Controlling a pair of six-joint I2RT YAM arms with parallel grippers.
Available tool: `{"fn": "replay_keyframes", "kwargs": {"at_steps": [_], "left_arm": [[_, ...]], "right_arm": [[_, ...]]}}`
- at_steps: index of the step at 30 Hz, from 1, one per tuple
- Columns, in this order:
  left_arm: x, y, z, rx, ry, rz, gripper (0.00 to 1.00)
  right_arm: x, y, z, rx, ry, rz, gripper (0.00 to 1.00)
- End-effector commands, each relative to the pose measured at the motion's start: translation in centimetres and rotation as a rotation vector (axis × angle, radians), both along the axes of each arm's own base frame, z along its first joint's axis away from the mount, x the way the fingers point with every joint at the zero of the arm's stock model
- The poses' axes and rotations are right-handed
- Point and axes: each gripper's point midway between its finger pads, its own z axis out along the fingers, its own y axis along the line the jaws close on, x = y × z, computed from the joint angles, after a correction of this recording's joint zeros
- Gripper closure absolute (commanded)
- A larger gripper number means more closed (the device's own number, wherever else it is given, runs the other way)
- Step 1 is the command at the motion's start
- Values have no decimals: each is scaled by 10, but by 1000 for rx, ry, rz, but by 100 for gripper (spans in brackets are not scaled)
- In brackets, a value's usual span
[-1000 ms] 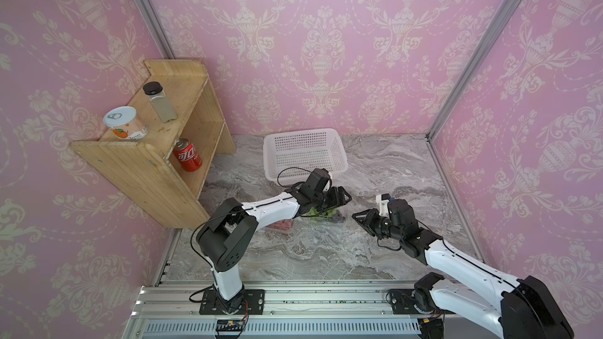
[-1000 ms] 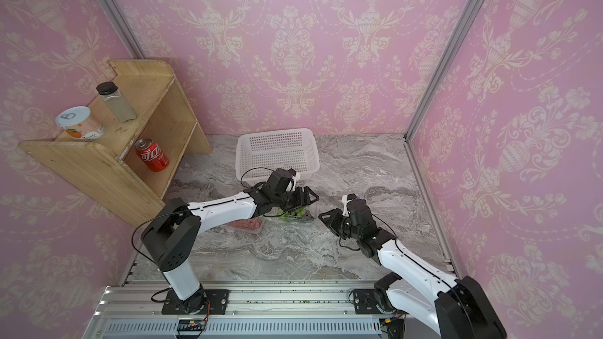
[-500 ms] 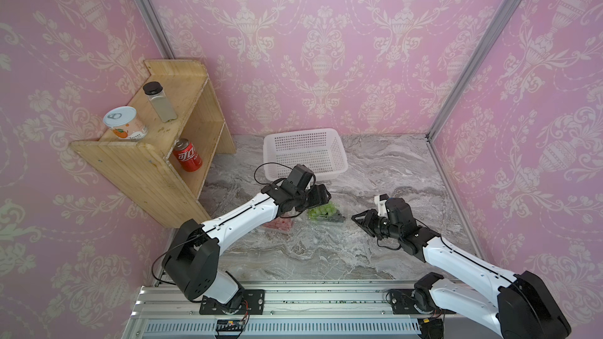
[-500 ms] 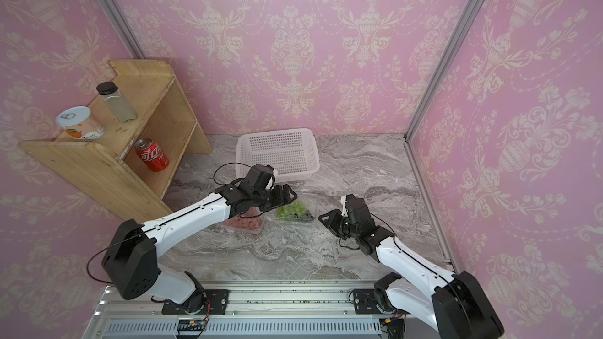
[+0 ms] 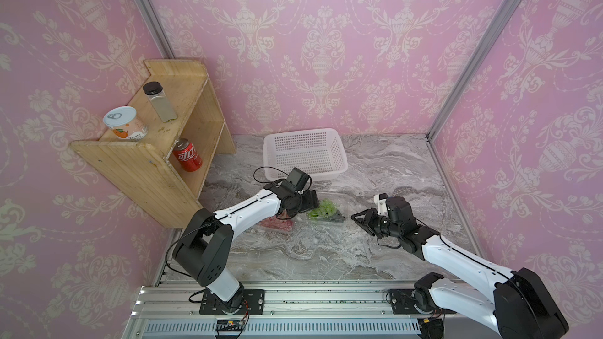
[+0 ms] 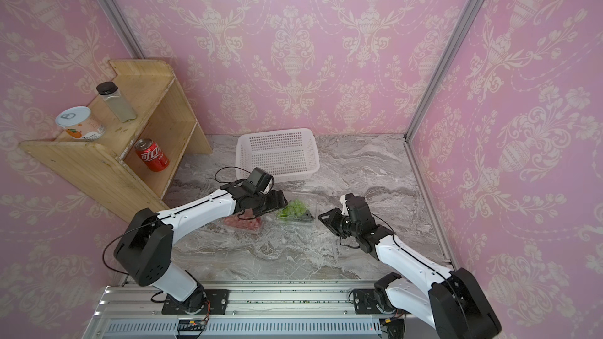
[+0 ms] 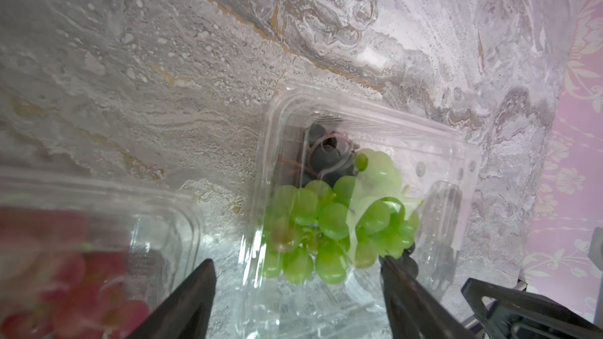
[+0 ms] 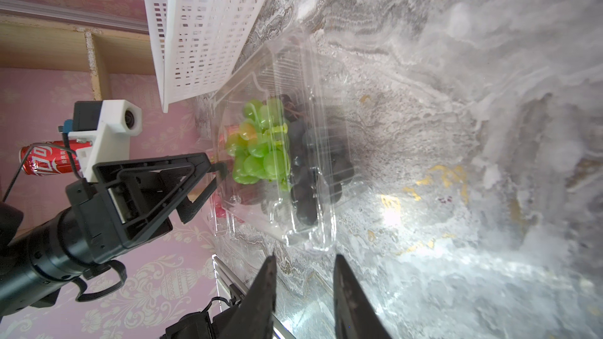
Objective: Pack grapes into containers
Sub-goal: Move the packing box to the center of the board.
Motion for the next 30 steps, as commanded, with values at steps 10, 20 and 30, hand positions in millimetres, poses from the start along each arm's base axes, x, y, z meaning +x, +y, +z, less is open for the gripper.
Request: {"fn": "replay_keyframes", "kwargs": {"at_steps": [10,20,30], "left_arm": [[13,-25,-1,-67,30,-38,20],[32,-70,10,-157,0,-77,20],[34,-121,19,-210,-13,-149,20]], "right_arm": [[3,-12,9,15,-38,-10,69],[2,-17,9,21,-31,-17,69],[1,-29,18,20,-41,-41,68]]}}
